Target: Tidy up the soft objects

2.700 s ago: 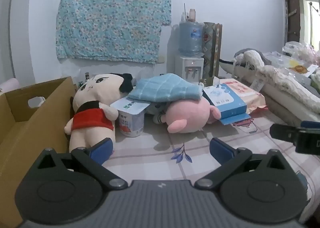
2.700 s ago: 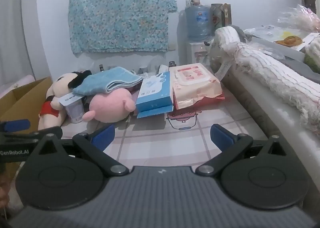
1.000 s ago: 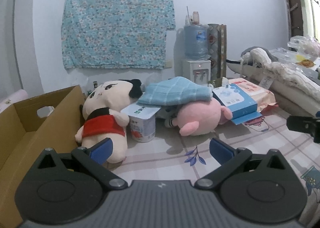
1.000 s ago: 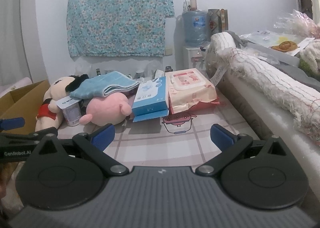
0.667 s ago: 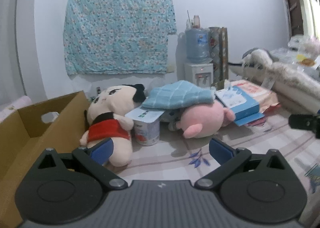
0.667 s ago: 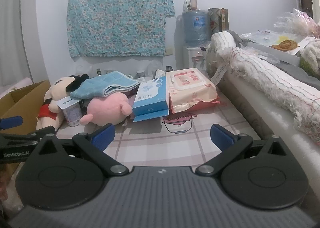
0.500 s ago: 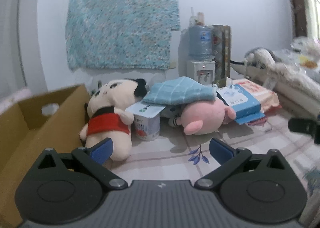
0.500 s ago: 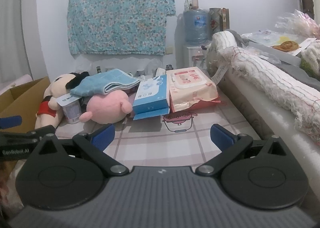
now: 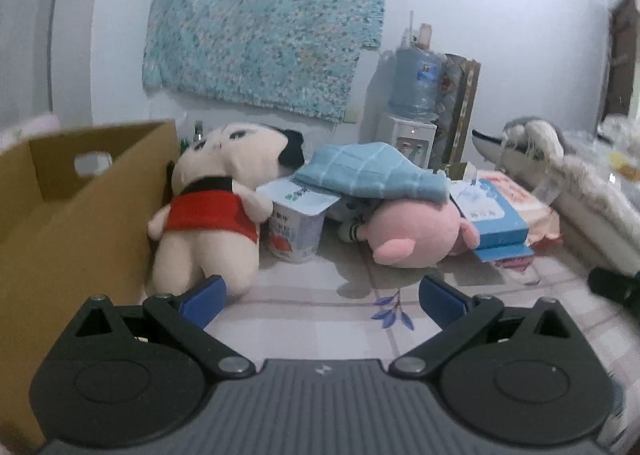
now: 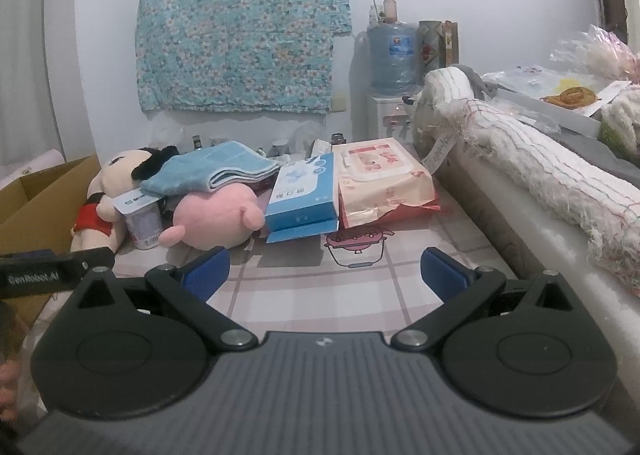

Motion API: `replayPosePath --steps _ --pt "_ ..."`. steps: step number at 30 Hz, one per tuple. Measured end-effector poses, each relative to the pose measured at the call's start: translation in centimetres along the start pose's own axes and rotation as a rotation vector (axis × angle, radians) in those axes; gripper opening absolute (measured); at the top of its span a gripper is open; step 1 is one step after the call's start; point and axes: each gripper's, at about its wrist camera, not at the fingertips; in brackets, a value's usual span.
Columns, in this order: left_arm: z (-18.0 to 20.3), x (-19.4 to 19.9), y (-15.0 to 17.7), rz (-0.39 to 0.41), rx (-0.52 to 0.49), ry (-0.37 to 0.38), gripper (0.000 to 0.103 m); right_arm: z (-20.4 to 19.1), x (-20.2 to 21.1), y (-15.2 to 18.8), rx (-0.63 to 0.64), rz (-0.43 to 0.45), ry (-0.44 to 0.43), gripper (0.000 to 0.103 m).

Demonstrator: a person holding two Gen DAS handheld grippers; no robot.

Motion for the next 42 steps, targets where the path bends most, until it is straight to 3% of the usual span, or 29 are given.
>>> replayPosePath --steps 3,7,16,42 --pt "0.0 0.0 -0.1 0.007 -0.001 0.02 0.103 0.1 0.0 0.0 -0.001 0.001 -0.001 0.102" --pt "-0.7 -0.2 0.2 -0.009 0.079 0.074 0.103 0.0 0.0 -0.1 0.007 0.001 -0.004 0.102" --pt "1.9 0.2 0.1 0.01 -0.173 -0.023 0.103 0.0 0.3 -0.1 0.002 0.007 -0.004 0.102" --pt "2.2 0.6 0.2 0.053 -0.214 -0.05 0.103 0.3 0.3 -0.2 -0.009 0.004 0.0 0.102"
Point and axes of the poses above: each gripper's, at about its wrist camera, not at the fingertips, and x roughly against the way its jaws point, z to its right, y to its underside
